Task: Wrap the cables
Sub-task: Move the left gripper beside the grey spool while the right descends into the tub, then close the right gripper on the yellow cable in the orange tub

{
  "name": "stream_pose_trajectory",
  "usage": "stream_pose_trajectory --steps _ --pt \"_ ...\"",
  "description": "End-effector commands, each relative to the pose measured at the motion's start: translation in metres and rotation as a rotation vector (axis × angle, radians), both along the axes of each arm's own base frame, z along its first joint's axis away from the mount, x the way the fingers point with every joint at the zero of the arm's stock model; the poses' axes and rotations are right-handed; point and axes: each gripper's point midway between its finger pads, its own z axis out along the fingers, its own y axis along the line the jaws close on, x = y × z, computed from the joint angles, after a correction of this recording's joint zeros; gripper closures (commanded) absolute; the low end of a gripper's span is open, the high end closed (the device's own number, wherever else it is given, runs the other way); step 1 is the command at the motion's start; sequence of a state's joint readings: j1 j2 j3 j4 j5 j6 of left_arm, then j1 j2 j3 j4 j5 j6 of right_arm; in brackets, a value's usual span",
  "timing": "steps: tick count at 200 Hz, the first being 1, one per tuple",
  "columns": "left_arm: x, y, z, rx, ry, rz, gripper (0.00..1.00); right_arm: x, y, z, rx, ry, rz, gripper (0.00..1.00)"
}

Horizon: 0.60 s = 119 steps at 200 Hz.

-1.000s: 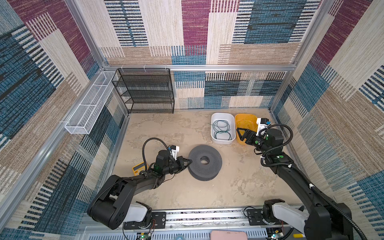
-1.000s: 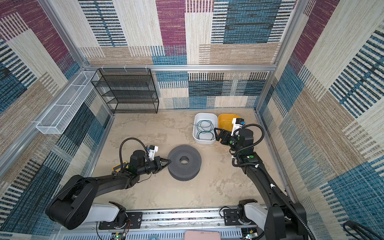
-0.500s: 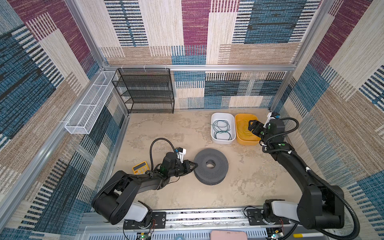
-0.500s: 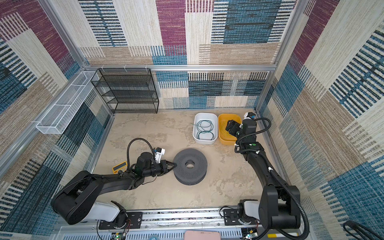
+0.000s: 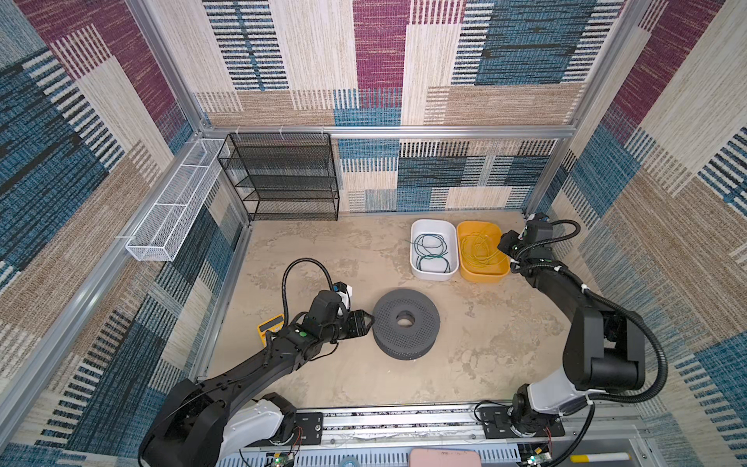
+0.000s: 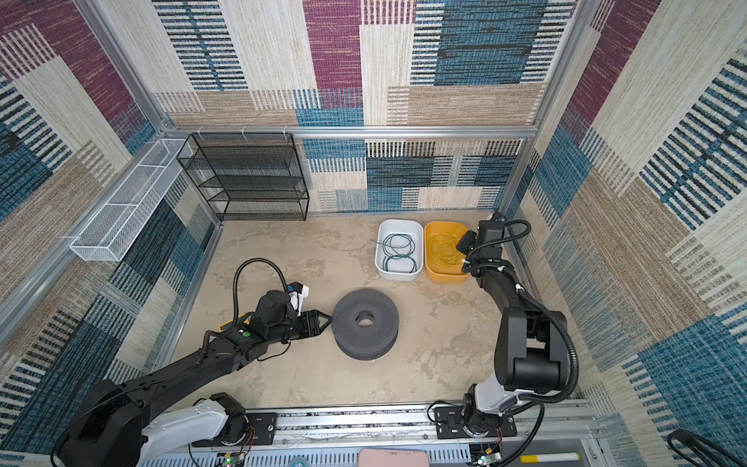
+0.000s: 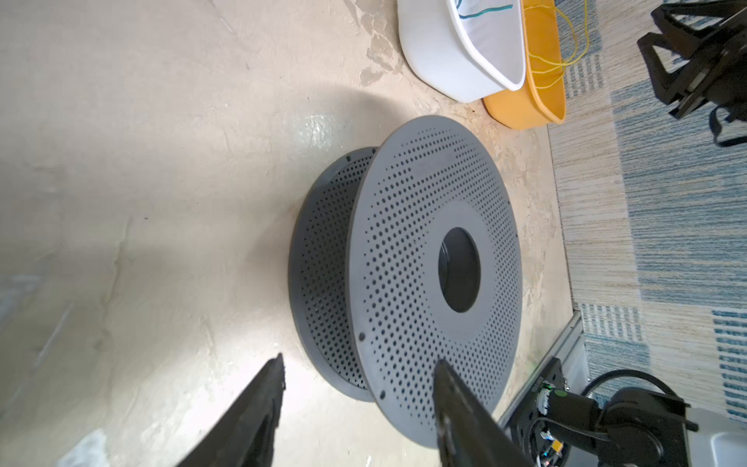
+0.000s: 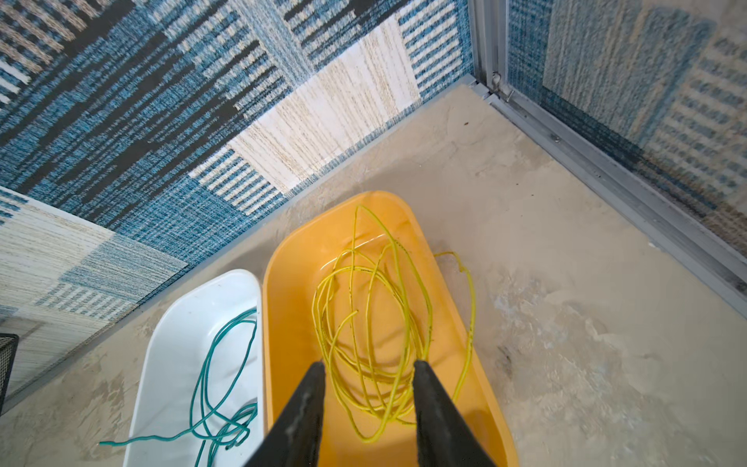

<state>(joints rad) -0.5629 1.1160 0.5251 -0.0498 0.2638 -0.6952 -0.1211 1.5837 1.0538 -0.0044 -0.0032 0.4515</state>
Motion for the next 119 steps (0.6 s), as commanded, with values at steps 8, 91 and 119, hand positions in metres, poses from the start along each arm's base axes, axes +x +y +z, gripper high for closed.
stream_pose_trajectory --steps 8,91,119 --pt "-0.011 0.016 -0.003 0.104 0.002 -0.022 0.38 0.014 -0.024 -0.007 -0.057 0.006 -0.096 0.57" --pt "-0.008 0.014 -0.006 0.088 -0.026 -0.021 0.43 0.042 -0.019 -0.043 -0.015 0.06 0.042 0.67" --pt "-0.005 0.011 -0.006 0.091 -0.022 -0.033 0.43 0.047 -0.011 -0.059 0.012 0.093 0.084 0.7"
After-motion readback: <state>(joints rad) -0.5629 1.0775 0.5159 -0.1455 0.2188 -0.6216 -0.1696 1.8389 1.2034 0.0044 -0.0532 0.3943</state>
